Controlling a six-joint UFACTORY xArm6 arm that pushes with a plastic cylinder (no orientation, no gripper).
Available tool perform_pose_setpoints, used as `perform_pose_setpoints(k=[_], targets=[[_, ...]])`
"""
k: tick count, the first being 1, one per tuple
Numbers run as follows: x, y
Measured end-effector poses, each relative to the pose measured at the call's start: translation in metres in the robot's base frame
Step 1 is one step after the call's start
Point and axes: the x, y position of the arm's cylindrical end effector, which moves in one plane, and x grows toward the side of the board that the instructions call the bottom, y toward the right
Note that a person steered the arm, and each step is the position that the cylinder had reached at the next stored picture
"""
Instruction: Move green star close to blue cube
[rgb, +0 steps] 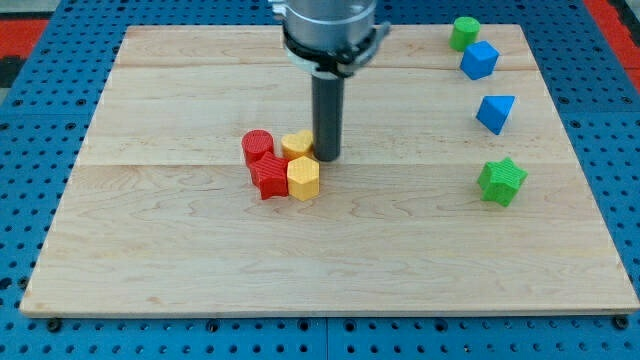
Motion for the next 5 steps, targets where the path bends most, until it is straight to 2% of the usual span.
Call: perform_pose_setpoints(k=[1, 2, 4, 5], targets=[[0.026, 0.083], [0.082, 0.118], [0.092, 0.206], [0.081, 0.229]])
